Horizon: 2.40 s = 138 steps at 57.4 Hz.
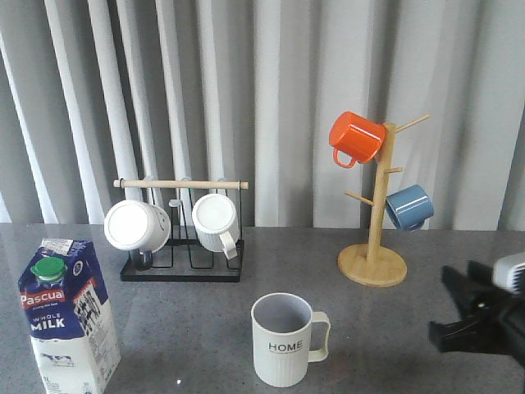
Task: Place milk next to cup
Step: 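Open the right gripper and withdraw it from the mug, then reach the left gripper to the Pascual milk carton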
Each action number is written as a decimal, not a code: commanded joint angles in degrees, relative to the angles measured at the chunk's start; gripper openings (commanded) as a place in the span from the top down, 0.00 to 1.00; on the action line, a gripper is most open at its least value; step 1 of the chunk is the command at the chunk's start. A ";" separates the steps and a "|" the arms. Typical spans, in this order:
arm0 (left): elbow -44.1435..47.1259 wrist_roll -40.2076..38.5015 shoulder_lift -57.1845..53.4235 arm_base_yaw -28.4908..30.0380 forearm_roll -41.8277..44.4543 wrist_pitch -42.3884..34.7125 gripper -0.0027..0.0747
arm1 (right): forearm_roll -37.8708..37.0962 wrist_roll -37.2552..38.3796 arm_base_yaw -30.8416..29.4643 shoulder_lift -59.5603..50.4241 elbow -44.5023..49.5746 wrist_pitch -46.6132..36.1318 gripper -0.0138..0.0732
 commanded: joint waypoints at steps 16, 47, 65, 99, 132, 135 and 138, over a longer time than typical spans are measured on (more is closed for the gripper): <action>-1.81 -0.39 0.12 -0.28 -0.43 -4.24 0.28 | -12.83 13.46 -10.77 -12.63 -1.30 3.46 0.82; -1.81 -0.39 0.12 -0.28 -0.43 -4.24 0.28 | -12.66 13.90 -10.72 -12.63 -1.30 4.47 0.85; -1.81 -0.39 0.12 -0.28 -0.43 -4.24 0.28 | -12.66 13.90 -10.72 -12.63 -1.30 4.47 0.85; -2.59 -3.02 0.87 -1.03 -1.24 -8.31 0.25 | -12.66 13.90 -10.72 -12.63 -1.30 4.47 0.85; -11.55 -7.83 25.95 -6.48 5.66 -17.86 0.03 | -12.66 13.90 -10.74 -12.63 -1.30 4.69 0.85; -11.55 -7.83 27.40 -6.48 6.25 -18.79 0.03 | -12.66 13.90 -10.74 -12.63 -1.30 4.69 0.85; -11.55 -7.93 29.09 -6.48 6.40 -19.76 0.03 | -12.66 13.90 -10.74 -12.63 -1.30 4.69 0.85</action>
